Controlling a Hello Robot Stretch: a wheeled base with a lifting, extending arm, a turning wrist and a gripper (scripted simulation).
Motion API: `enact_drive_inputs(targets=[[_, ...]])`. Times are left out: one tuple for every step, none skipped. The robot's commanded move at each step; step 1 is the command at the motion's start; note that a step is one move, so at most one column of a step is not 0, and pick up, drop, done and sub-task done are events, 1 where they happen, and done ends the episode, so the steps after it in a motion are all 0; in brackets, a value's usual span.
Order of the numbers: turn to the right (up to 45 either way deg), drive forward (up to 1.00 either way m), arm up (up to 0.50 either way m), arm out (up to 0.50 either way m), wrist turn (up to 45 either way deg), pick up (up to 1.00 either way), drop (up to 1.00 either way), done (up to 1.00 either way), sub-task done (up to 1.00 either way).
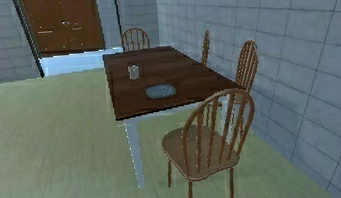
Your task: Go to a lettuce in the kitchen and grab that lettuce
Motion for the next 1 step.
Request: enact_drive_inputs(targets=[[0.0, 0.0, 0.0, 0.0, 12.0, 0.0, 0.0, 0.0, 0.0]])
